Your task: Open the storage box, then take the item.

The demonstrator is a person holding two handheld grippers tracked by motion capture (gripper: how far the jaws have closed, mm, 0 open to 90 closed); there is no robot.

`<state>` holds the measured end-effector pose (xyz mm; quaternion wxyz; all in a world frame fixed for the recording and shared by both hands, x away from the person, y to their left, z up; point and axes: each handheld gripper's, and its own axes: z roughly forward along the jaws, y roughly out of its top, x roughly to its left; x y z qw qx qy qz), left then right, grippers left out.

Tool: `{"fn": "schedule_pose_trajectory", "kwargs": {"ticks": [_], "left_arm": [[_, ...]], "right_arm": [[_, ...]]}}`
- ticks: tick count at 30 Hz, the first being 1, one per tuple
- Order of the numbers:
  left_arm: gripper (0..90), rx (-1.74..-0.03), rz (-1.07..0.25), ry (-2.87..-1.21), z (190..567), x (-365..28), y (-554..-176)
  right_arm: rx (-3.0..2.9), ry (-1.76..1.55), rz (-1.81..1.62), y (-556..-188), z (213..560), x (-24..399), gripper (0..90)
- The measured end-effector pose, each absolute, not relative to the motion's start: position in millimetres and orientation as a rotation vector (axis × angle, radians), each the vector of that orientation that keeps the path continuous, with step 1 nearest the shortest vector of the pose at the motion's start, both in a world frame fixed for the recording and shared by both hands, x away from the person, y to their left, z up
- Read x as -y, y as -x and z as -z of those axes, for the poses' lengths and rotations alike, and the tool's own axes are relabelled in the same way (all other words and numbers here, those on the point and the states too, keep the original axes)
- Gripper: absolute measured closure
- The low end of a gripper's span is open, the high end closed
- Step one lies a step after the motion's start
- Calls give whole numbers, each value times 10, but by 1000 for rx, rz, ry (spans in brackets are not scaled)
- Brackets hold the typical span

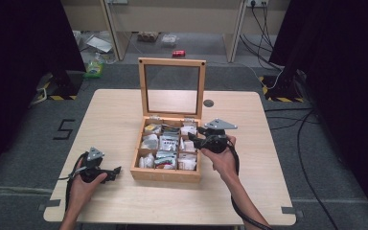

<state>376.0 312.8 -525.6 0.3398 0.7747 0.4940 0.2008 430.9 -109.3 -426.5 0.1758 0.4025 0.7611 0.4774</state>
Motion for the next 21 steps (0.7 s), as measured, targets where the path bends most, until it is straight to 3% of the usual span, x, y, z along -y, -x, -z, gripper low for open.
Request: {"fn": "schedule_pose_trajectory", "kwargs": {"ticks": [21], "left_arm": [[0,-1290,-525,-2016,5256,-3149,-3741]], "right_arm": [[-2170,-1185,-1379,-4192,4400,1193,484]]}}
